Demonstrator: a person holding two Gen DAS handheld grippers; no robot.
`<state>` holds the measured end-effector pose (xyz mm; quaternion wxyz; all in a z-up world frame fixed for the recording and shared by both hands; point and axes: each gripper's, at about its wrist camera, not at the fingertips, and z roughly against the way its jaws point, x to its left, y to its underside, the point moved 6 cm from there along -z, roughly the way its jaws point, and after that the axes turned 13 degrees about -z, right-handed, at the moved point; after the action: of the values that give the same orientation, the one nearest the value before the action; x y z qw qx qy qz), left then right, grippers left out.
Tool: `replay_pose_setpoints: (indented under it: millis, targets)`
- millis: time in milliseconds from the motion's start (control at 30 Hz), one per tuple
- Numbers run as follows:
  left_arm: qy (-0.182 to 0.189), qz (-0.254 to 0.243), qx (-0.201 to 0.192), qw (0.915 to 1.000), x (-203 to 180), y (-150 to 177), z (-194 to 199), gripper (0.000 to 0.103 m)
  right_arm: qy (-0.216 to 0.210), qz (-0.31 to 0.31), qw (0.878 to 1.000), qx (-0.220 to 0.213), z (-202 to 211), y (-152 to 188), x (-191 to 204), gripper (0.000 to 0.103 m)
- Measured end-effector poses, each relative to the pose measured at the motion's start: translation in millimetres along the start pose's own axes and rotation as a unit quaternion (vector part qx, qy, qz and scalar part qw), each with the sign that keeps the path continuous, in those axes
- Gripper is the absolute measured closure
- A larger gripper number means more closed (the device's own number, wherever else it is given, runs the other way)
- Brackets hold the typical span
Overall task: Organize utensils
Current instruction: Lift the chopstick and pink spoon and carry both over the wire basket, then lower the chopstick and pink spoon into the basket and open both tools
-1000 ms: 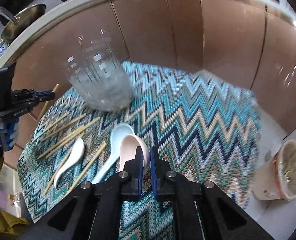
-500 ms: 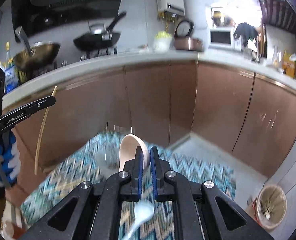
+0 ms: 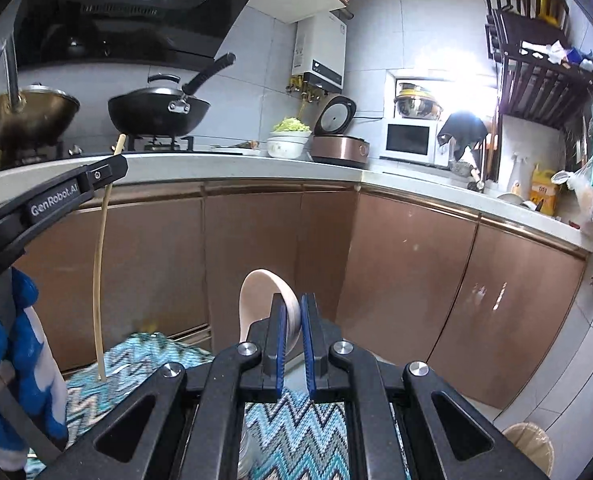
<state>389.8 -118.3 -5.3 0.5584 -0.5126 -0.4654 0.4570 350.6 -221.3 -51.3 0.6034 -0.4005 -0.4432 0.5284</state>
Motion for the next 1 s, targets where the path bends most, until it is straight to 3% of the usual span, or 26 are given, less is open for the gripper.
replay_pose_setpoints:
  millis: [233,533,600,667,733,800,1000]
  targets:
    - [-0.030,-0.001,-0.008,0.9995,-1.7,42.1,-10.6,0.098,0.018,0.010,1.000,-0.014,-17.3,31.3,4.8,0.095]
    - [-0.046,-0.001,0.005,0.9989,5.6,84.0,-8.1,0.095,-0.005,0.006,1.000,0.012,-34.2,69.2,13.2,0.091]
    - [-0.045,-0.001,0.008,0.9989,7.6,88.4,-5.7,0.091,-0.019,-0.004,1.000,0.022,-35.4,76.1,13.8,0.085]
    - [-0.043,-0.001,0.011,0.9990,9.2,90.3,-3.9,0.077,-0.020,-0.005,0.999,0.025,-35.2,78.6,13.8,0.068]
    - [-0.043,-0.001,0.015,0.9990,11.4,91.2,1.4,0.070,-0.024,-0.007,0.999,0.025,-32.2,79.9,14.3,0.062]
    - [-0.042,-0.002,0.015,0.9990,13.9,88.8,8.8,0.068,-0.022,-0.007,0.999,0.022,-26.5,77.5,14.2,0.059]
    - [-0.040,-0.022,0.007,0.9989,23.9,60.7,45.1,0.054,-0.019,-0.013,1.000,0.008,0.7,60.0,9.7,0.036]
